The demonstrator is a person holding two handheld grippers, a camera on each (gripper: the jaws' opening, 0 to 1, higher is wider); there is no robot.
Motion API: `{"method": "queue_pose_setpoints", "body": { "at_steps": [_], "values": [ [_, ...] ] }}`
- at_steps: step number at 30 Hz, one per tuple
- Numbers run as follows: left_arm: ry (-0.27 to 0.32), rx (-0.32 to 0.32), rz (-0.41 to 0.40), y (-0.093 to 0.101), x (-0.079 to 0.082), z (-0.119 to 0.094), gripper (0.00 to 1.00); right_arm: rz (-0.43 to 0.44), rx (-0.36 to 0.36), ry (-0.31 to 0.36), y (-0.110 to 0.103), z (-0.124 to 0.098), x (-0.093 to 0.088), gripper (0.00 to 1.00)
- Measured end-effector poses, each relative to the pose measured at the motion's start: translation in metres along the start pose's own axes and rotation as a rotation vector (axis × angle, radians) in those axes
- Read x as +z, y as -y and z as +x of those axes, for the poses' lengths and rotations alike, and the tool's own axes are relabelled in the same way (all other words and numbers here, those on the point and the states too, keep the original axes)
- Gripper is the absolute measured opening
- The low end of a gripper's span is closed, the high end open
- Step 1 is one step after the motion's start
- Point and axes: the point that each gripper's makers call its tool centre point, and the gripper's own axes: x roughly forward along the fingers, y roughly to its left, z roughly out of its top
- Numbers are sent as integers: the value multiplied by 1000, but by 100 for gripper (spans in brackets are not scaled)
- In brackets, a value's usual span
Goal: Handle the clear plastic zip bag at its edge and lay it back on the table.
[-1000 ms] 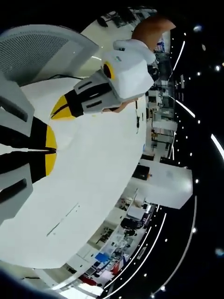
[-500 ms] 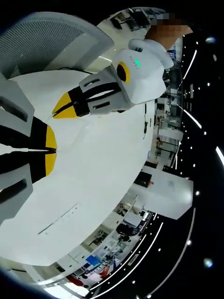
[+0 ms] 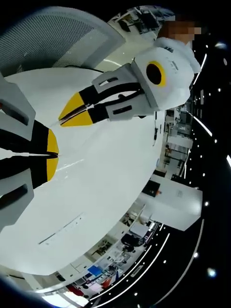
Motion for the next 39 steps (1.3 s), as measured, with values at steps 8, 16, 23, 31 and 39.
{"method": "queue_pose_setpoints", "body": {
  "at_steps": [8,16,23,31,39],
  "values": [
    [73,29,-94,-10,14,-12,2,11,-10,-29,1,6,-7,0],
    [89,75,-191,-12,9,-33,12,36,-27,-71,6,16,-22,0],
    [85,146,-291,-16,-5,-59,23,75,-68,-103,12,20,-36,0],
    [62,200,-319,-17,-19,-81,26,105,-131,-139,17,12,-50,0],
    [55,214,-366,-5,-33,-96,32,117,-149,-145,16,16,-61,0]
  ]
}}
